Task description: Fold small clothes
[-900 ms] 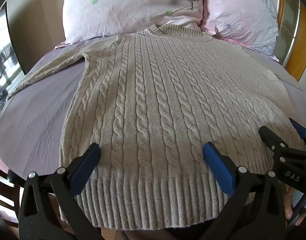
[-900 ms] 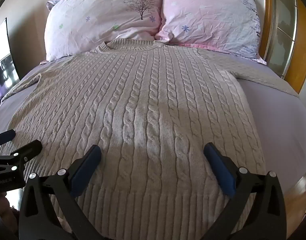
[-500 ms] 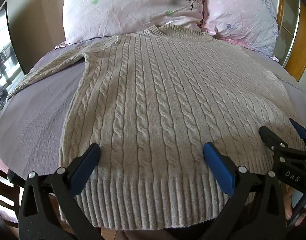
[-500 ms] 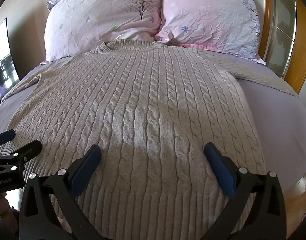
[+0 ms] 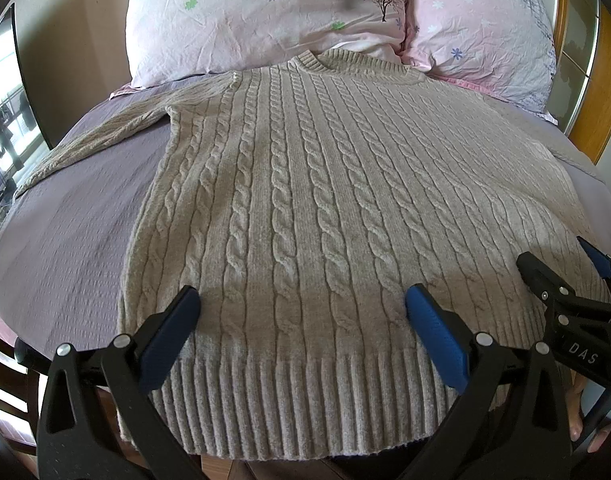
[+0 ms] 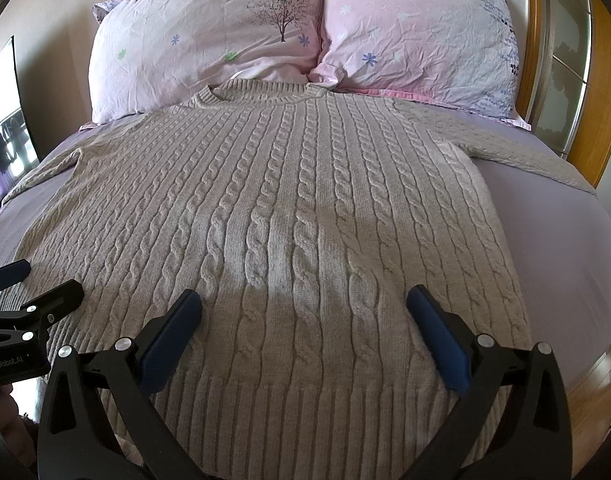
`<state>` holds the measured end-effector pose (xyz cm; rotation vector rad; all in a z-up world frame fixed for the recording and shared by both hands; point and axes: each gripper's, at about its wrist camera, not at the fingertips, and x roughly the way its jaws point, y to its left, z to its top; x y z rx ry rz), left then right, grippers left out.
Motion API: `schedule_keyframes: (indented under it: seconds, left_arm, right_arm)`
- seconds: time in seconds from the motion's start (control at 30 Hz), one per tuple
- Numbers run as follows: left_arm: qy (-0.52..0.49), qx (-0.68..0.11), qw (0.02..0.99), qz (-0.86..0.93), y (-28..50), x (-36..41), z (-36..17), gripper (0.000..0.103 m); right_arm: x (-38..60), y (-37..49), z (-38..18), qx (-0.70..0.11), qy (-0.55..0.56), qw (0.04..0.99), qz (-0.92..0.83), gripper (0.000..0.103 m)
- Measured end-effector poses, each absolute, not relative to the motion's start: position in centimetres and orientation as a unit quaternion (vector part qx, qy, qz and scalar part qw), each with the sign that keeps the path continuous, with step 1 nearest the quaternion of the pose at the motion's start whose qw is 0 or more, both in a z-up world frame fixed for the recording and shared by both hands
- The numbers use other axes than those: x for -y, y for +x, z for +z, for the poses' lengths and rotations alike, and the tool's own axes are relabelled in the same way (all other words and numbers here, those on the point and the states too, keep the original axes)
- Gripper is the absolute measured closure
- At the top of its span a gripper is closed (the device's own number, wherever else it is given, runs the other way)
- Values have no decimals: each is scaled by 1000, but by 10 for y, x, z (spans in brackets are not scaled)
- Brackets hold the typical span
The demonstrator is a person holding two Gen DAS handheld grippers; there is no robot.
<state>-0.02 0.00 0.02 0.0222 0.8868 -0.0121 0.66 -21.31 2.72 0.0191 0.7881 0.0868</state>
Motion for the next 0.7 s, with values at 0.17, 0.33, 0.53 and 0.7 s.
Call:
schedule_keyframes:
  seconds: [0.17,0.33,0.53,0.7]
  left_arm:
    - [11,-429,903,-6,0,0,0,2]
    - [11,-428,903,-6,0,0,0,2]
    - [11,-428,904,-6,0,0,0,2]
    - [11,-428,904,-6,0,0,0,2]
  right_arm:
    - [213,6,27,-383,9,923,42,1]
    - [213,6,28,-383,9,923,42,1]
    - [213,5,27,-382,10,923,42,1]
    - [213,5,27,-381,10,924,42,1]
